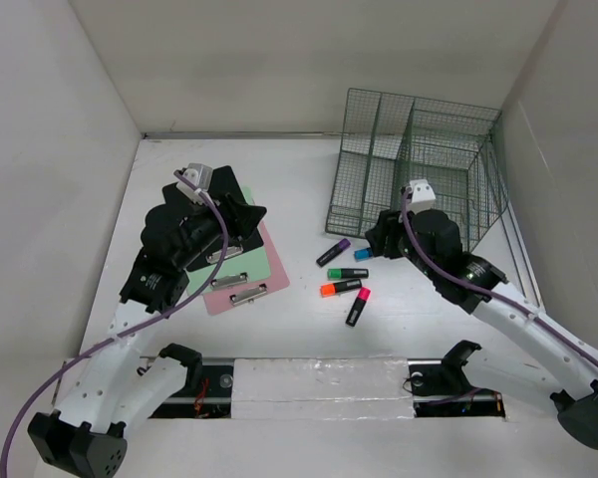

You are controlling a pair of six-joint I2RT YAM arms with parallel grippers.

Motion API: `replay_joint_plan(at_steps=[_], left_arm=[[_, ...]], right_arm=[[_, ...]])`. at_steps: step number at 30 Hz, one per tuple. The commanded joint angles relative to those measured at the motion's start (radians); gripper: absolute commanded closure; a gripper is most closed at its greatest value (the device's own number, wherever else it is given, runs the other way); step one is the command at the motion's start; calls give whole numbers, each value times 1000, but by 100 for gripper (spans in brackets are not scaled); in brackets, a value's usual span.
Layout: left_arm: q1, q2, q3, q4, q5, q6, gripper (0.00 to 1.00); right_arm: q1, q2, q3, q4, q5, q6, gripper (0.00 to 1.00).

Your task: Organize the desk

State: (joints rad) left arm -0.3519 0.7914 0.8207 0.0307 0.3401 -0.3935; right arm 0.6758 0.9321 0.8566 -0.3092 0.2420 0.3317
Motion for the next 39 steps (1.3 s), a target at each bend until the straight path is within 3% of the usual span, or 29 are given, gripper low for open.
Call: replay_joint_plan(at_steps=[1,2,3,4,5,8,9,11,14,15,17,19,20,27,39], left_arm=[[2,5,38,17,8,19,51],[2,2,34,21,8,18,50],[2,-1,31,34,14,18,50],[2,2,31,38,16,18,51],[2,2,31,37,16,16,53],[2,5,29,35,31,18,76],[2,-1,26,47,45,22,90],[2,-6,24,51,39,21,100],[2,-1,31,21,14,25,100],[2,-6,31,18,4,25,100],[2,-3,31,20,0,24,91],[2,6,35,14,2,24,78],[2,14,38,9,14,25,71],[2,11,43,-9,-9,33,68],[2,17,41,-3,10,31,67]], right_arm=[[8,-6,-23,5,51,38,47],[8,-1,-31,4,62,46,61],[8,2,-34,-1,69,65,91],[8,7,-39,-8,85,75,100],[8,16,-47,-4,85,81,100],[8,40,-71,33,80,90,100],[8,60,-68,27,85,95,100],[8,76,-60,-5,129,118,100],[8,105,-82,30,161,136,74],[8,114,-90,30,169,139,59],[8,161,-84,-3,216,158,44],[8,200,-74,1,218,171,42],[8,265,-64,10,195,178,48],[33,298,-105,-34,129,286,49],[116,269,-267,-32,3,492,33]])
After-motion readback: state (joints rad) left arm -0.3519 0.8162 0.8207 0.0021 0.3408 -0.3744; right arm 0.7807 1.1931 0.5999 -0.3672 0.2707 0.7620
